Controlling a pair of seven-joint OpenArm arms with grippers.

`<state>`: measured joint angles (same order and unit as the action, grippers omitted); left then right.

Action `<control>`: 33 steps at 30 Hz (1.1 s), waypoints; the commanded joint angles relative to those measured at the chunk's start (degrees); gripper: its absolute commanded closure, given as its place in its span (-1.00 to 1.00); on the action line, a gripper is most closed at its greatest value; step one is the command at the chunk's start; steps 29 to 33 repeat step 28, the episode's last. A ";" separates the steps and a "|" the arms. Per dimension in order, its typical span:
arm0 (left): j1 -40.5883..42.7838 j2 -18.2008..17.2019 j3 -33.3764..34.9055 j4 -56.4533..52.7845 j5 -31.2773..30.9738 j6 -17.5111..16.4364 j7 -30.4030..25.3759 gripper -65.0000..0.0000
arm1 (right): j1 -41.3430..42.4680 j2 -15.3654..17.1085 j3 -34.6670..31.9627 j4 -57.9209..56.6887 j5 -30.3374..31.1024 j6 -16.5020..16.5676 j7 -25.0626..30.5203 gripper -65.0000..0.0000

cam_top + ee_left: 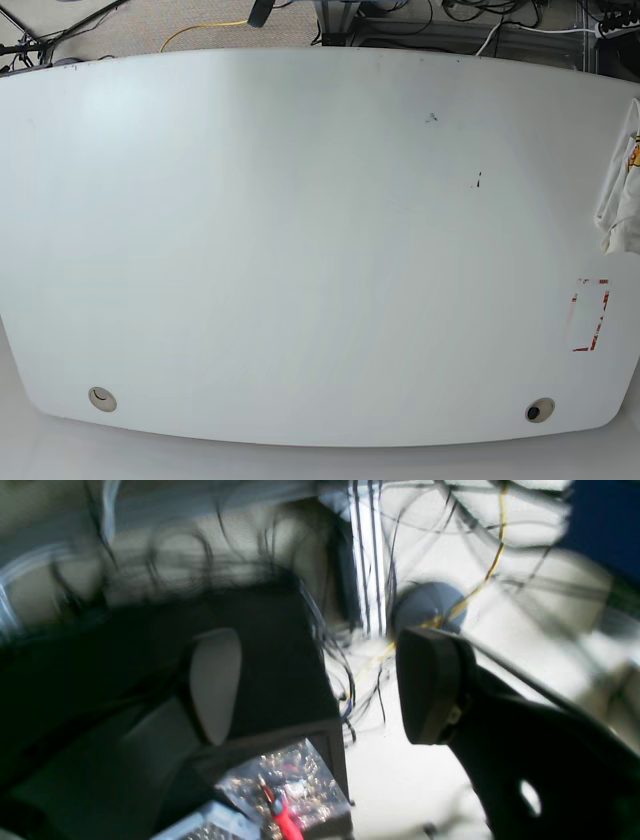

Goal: Fold the T-shirt properly

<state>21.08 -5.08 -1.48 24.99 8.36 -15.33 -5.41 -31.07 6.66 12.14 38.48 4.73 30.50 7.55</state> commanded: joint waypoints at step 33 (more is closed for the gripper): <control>-17.78 -0.15 -0.15 -20.03 0.30 8.08 5.28 -0.39 | 14.41 -0.63 0.21 -15.75 -6.45 -8.48 -0.91 0.71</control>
